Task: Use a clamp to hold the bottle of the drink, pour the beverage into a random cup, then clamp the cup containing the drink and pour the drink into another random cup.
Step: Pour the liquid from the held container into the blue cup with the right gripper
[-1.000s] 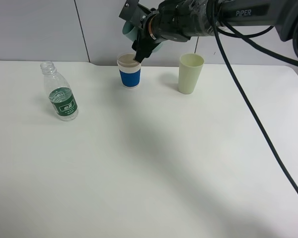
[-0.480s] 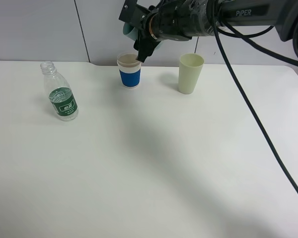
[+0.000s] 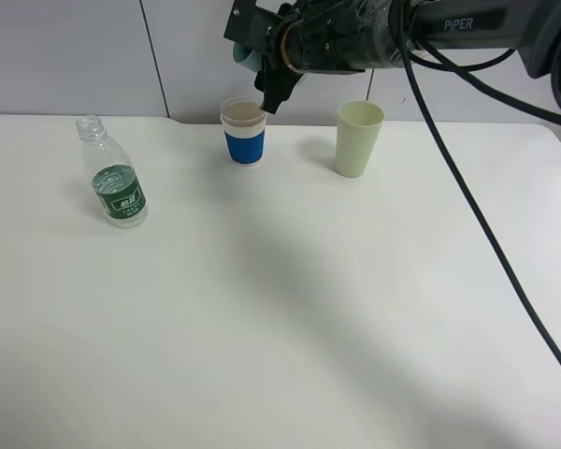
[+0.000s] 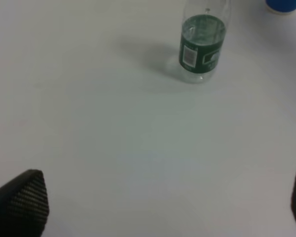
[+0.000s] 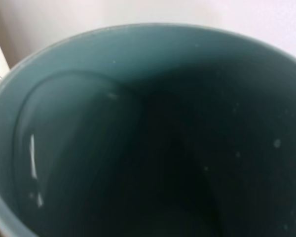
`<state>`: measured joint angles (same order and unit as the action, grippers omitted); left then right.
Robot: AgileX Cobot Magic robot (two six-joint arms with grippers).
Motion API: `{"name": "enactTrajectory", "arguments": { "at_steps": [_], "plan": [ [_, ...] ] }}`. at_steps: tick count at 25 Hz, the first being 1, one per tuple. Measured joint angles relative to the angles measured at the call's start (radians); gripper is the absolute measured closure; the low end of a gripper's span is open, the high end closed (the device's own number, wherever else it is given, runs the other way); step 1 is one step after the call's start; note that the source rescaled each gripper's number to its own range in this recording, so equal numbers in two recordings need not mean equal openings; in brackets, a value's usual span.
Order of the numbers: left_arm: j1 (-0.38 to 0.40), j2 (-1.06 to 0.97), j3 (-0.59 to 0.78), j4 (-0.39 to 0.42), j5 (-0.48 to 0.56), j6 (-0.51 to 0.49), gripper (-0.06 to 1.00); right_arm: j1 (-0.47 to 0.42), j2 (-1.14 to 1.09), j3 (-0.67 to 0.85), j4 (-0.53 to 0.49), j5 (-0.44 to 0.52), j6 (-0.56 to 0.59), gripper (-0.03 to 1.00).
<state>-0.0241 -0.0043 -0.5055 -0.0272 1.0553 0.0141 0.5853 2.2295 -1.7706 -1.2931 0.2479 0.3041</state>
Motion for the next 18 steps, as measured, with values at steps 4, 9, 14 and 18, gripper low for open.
{"name": "enactTrajectory", "arguments": {
  "at_steps": [4,9,14,18],
  "plan": [
    [0.0,0.0,0.0,0.0,0.0,0.0,-0.06,0.0,0.0,0.0,-0.016,0.011,0.001,0.96],
    [0.0,0.0,0.0,0.0,0.0,0.0,-0.06,0.0,0.0,0.0,-0.066,0.012,0.001,0.96],
    [0.0,0.0,0.0,0.0,0.0,0.0,-0.06,0.0,0.0,0.0,-0.079,0.012,0.001,0.96],
    [0.0,0.0,0.0,0.0,0.0,0.0,-0.06,0.0,0.0,0.0,-0.097,0.012,0.001,0.96]
  ]
}}
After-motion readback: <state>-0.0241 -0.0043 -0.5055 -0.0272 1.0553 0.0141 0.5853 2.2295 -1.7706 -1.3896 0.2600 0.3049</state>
